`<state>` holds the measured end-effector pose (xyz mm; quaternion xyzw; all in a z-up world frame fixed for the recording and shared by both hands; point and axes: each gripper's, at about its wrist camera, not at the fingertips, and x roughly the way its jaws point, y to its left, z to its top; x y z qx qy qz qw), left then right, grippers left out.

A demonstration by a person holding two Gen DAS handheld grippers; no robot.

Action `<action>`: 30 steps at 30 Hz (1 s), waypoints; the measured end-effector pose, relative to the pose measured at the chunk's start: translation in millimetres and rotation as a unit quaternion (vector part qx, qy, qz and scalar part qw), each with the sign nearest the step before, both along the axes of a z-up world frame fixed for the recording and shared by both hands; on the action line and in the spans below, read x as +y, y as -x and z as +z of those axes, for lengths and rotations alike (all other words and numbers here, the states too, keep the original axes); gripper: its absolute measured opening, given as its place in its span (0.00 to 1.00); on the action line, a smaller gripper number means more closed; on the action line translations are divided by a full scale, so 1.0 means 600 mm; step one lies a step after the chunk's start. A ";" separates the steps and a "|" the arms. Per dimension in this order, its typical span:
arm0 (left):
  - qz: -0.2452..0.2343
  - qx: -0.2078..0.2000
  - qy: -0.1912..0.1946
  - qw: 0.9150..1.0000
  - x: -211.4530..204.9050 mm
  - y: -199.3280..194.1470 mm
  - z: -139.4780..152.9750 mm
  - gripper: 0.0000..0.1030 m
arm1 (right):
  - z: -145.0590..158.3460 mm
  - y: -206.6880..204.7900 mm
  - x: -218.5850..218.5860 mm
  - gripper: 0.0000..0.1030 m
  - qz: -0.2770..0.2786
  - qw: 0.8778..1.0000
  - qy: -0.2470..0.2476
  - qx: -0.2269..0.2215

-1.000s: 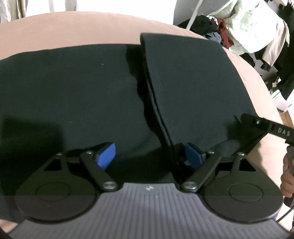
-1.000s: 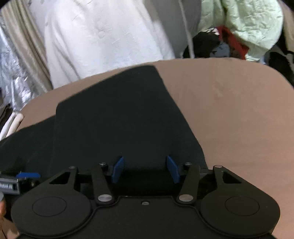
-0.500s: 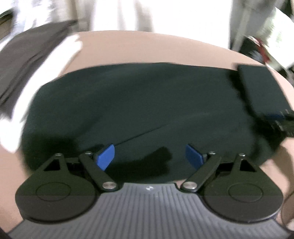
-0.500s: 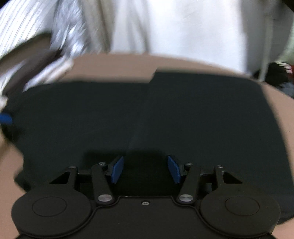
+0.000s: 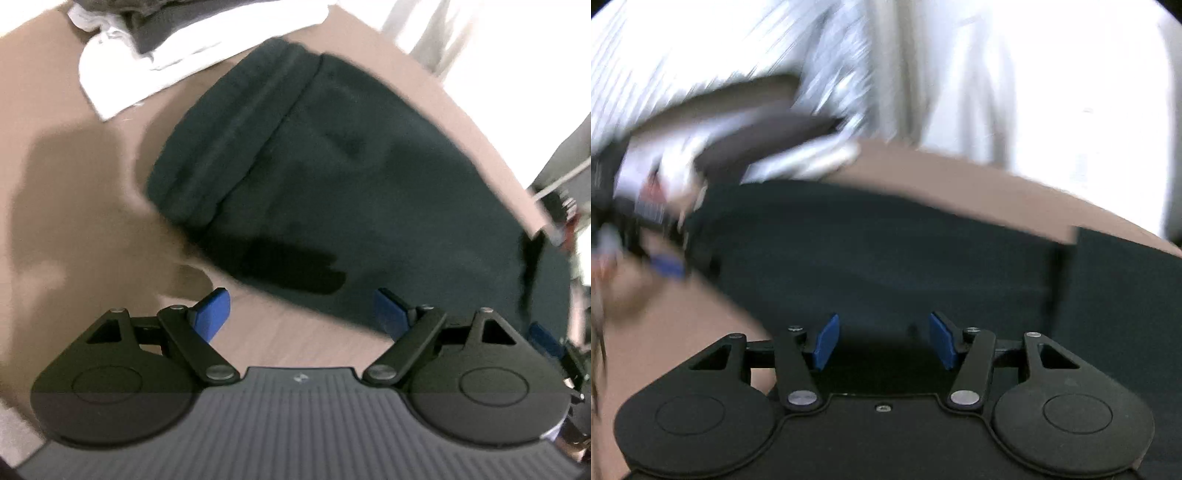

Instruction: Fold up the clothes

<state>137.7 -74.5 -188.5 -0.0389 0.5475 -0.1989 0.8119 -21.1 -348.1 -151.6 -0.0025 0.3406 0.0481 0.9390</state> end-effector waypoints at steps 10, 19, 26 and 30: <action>0.058 0.031 0.113 0.991 0.036 -0.035 -0.011 0.83 | -0.045 0.010 0.000 0.56 0.057 0.996 -0.033 0.065; 0.095 0.039 0.153 0.983 0.050 -0.069 -0.021 0.89 | -0.055 -0.003 -0.001 0.57 0.066 0.994 -0.041 0.075; 0.097 0.021 0.121 0.988 -0.018 -0.076 -0.026 0.88 | -0.063 -0.009 0.002 0.65 0.061 0.993 -0.065 0.076; 0.075 0.000 0.114 0.991 -0.044 -0.090 -0.022 0.45 | -0.061 -0.006 0.013 0.71 0.080 0.993 -0.050 0.073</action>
